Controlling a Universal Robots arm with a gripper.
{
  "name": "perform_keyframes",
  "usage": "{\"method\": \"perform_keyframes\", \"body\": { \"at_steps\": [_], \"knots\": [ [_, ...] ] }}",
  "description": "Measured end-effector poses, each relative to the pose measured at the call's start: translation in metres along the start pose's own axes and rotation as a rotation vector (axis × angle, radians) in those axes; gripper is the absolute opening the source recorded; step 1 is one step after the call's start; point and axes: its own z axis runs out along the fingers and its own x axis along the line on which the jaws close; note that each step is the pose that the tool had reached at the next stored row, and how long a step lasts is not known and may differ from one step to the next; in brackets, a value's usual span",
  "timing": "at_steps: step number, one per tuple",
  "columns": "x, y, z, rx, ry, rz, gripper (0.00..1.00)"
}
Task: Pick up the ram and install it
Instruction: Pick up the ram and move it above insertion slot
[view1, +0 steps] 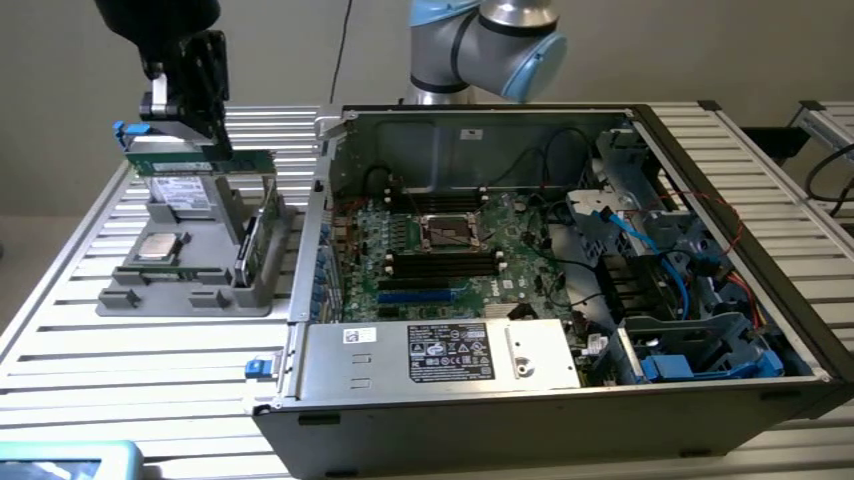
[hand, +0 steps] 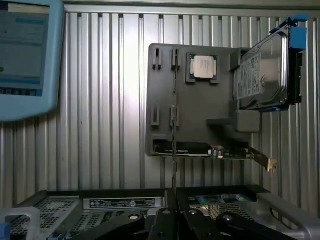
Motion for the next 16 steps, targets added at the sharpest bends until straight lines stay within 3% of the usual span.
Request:
{"method": "perform_keyframes", "body": {
  "at_steps": [16],
  "knots": [
    [-0.002,-0.0727,-0.0026,-0.0003,-0.0004,-0.003,0.12]
  ]
}}
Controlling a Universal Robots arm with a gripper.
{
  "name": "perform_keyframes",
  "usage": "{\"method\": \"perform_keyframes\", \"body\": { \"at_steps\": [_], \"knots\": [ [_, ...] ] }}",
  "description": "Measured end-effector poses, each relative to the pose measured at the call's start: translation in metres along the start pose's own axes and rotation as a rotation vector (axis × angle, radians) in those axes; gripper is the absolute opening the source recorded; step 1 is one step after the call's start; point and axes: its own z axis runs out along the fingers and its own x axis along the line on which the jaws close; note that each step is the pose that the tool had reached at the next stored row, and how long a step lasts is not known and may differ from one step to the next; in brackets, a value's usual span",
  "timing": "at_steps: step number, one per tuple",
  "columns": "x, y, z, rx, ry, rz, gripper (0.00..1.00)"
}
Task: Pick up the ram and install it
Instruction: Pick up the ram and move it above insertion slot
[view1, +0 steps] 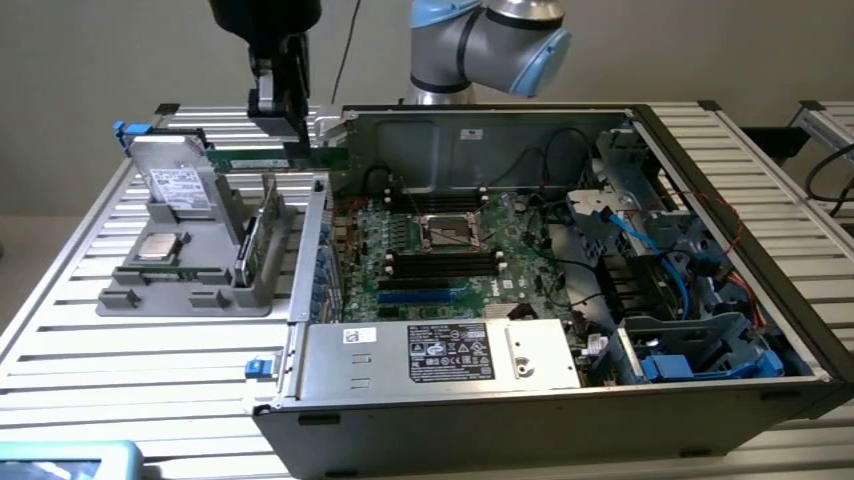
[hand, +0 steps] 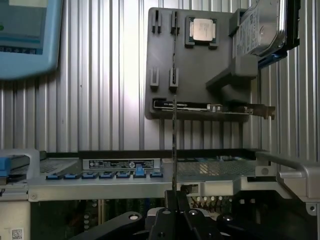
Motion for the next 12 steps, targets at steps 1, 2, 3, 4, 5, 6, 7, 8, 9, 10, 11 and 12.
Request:
{"method": "perform_keyframes", "body": {
  "at_steps": [1,2,3,4,5,6,7,8,9,10,11,12],
  "knots": [
    [0.000,-0.0047,-0.0002,0.0000,0.0000,0.000,0.12],
    [0.000,-0.0091,-0.0004,0.0000,0.0000,0.000,0.12],
    [0.000,-0.0136,-0.0005,0.0000,0.0000,0.000,0.12],
    [0.000,-0.0182,-0.0007,0.0000,0.0000,-0.001,0.12],
    [-0.001,-0.0227,-0.0008,0.0000,0.0000,-0.001,0.12],
    [-0.001,-0.0273,-0.0009,0.0000,0.0000,-0.001,0.12],
    [-0.001,-0.0317,-0.0010,0.0000,0.0000,-0.001,0.12],
    [-0.001,-0.0364,-0.0011,0.0000,0.0000,-0.001,0.12],
    [-0.001,-0.0409,-0.0012,0.0000,0.0000,-0.001,0.12],
    [-0.001,-0.0454,-0.0012,0.0000,-0.0001,-0.001,0.12],
    [-0.001,-0.0498,-0.0013,0.0000,0.0000,-0.001,0.12],
    [-0.002,-0.0543,-0.0015,0.0000,0.0000,-0.001,0.12]
  ]
}}
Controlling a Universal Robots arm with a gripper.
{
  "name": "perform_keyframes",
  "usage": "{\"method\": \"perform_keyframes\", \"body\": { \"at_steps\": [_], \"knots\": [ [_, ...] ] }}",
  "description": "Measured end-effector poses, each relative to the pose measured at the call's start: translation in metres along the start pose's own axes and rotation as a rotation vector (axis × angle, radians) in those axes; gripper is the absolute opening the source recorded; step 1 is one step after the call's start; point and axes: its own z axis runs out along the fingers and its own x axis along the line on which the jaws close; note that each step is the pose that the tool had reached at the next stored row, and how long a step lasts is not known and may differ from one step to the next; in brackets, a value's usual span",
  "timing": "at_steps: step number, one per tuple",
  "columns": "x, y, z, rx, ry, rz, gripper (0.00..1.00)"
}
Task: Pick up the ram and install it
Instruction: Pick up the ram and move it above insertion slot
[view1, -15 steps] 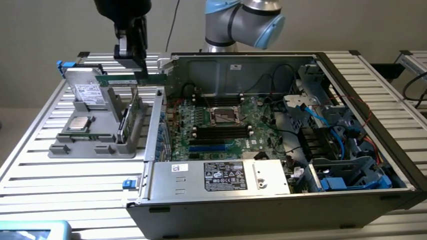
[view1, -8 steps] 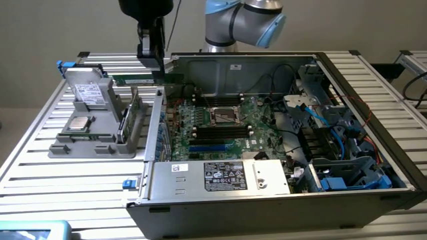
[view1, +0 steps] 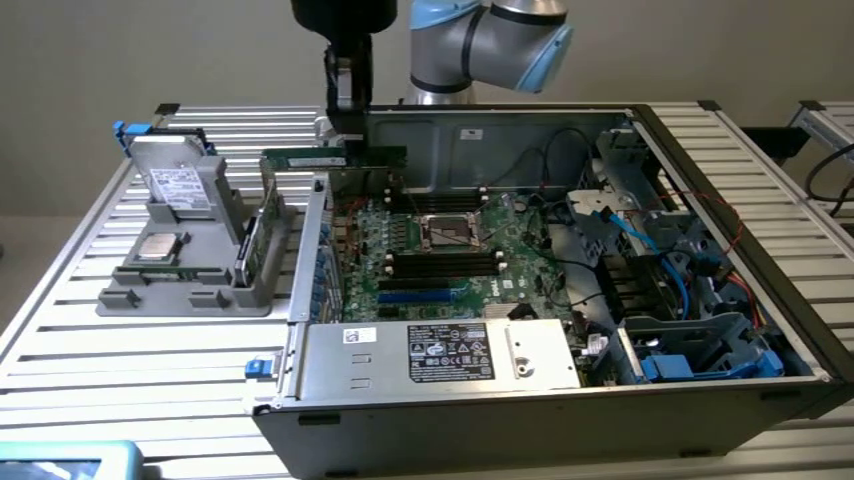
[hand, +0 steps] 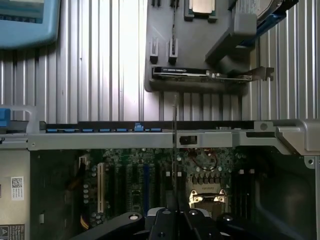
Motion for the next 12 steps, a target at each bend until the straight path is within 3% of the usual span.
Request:
{"method": "perform_keyframes", "body": {
  "at_steps": [7,9,12],
  "knots": [
    [-0.002,-0.0311,-0.0005,0.0010,0.0023,0.000,0.12],
    [-0.004,-0.0387,-0.0003,0.0039,0.0055,0.000,0.12],
    [-0.008,-0.0487,0.0003,0.0130,0.0135,-0.001,0.12]
  ]
}}
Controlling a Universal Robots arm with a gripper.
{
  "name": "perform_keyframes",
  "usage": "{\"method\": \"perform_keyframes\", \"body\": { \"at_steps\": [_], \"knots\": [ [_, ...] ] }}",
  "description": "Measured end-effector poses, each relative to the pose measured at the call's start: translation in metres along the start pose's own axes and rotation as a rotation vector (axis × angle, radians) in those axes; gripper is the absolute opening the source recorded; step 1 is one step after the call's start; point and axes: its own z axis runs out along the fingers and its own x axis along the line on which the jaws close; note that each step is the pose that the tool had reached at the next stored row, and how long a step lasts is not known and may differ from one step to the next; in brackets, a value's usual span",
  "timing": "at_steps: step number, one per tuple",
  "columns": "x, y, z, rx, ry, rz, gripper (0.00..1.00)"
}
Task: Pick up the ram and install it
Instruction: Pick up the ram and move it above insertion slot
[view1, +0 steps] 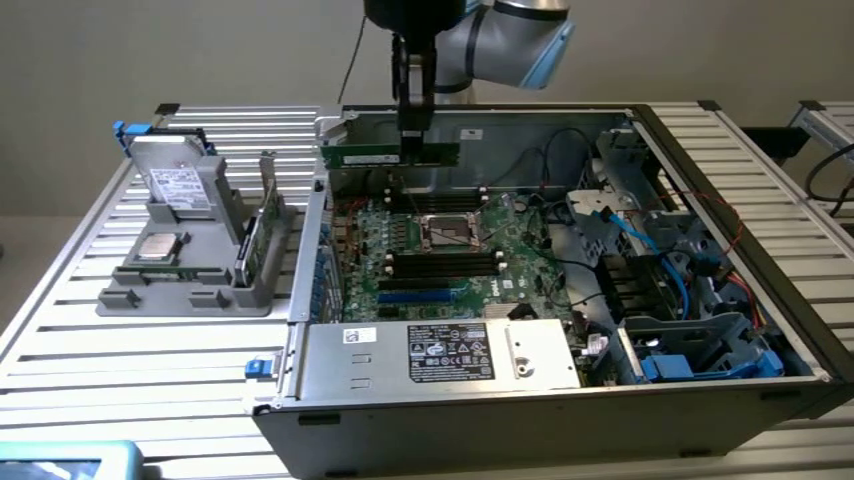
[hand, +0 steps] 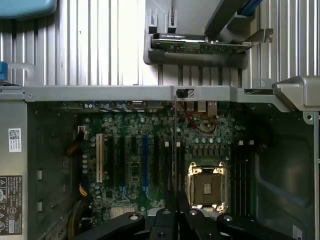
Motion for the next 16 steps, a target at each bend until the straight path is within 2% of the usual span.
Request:
{"method": "perform_keyframes", "body": {
  "at_steps": [3,8,13,16],
  "knots": [
    [-0.005,-0.0104,0.0010,0.0089,0.0104,0.000,0.12],
    [-0.017,-0.0273,0.0045,0.0115,0.0289,0.000,0.12],
    [-0.020,-0.0498,0.0083,0.0116,0.0305,0.000,0.12],
    [-0.021,-0.0567,0.0121,0.0096,0.0301,0.000,0.12]
  ]
}}
